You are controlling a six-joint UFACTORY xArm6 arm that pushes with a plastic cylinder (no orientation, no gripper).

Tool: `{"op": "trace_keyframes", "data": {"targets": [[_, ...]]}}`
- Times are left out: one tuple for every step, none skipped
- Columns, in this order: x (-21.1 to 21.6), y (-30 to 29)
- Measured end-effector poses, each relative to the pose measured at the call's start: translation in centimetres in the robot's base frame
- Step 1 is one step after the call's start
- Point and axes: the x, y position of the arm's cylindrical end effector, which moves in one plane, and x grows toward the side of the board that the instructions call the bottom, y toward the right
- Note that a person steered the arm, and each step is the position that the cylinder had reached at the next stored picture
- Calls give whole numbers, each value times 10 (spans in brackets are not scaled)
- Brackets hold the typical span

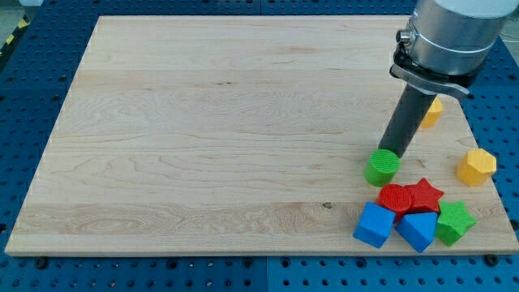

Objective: Push the green circle into the blue cube

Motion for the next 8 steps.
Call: {"op": "trace_keyframes", "data": {"targets": [[-3, 21], [6, 37], [13, 40], [17, 16], [30, -34], [41, -83], [39, -102], [16, -113]]}}
